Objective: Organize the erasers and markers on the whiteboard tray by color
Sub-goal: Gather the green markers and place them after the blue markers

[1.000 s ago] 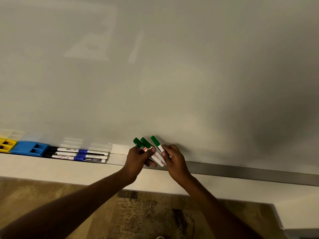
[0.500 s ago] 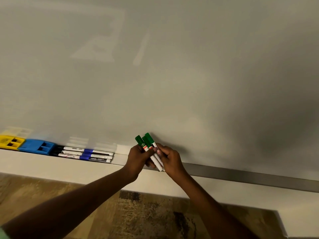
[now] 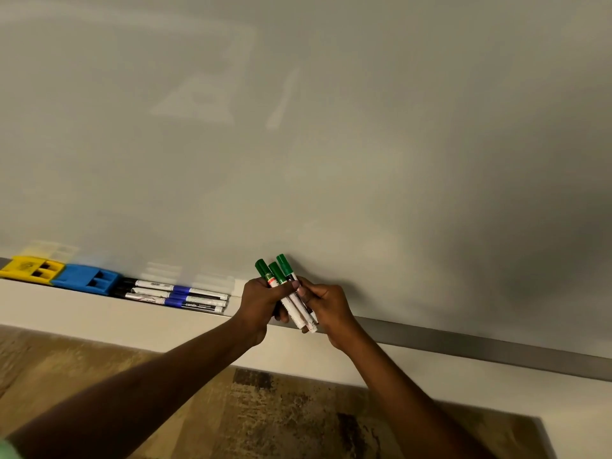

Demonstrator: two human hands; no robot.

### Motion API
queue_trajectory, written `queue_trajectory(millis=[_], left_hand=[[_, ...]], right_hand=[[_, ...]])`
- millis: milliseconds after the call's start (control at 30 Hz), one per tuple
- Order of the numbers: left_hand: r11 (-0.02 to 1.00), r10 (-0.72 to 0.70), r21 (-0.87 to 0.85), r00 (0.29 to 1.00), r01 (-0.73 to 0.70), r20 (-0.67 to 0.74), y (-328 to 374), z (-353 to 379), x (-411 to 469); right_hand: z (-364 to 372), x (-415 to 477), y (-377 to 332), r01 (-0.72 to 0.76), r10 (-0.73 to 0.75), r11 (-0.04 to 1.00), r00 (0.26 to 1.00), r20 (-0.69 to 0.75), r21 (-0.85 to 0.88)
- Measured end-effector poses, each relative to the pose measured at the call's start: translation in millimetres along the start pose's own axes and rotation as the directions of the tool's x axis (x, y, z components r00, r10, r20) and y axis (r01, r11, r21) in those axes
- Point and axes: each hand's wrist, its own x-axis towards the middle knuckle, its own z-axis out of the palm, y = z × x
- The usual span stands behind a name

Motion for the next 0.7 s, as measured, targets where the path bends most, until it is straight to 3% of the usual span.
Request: queue_trajectory(millis=[200,267,333,433,567,700], left_hand=[[1.000,-0.006,-0.006,1.000,0.006,0.003,3,-9,3],[1.000,-0.001,-0.015,1.000,0.000,-0.013,4,-10,4],[1.000,0.010,-0.023,0.999,-0.011,-0.050,5,-13,5],[0.999,0.029,-0.015,0.994,-0.031,-0.109,6,-19,8],[0.998,0.057,0.035,0.985,-0.052,-0.163,1,-30,9],[0.994,0.082,0.088,0.981,-0.067,-0.177,-4,-34,6]], right_hand=[[10,2,2,-0.059,0.060,0.996,0.998,-0.018,0.062],[15,4,7,-0.126,0.135,0.978,0.990,-0.045,0.166],[21,5,12,-0.221,0.268,0.897,0.961,-0.073,0.382],[33,2,20,-0.337,0.465,0.676,0.885,-0.024,0.655],[53,-3,28,-0.401,0.525,0.523,0.846,0.086,0.752],[68,0,27,-0.380,0.554,0.530,0.832,0.029,0.758]])
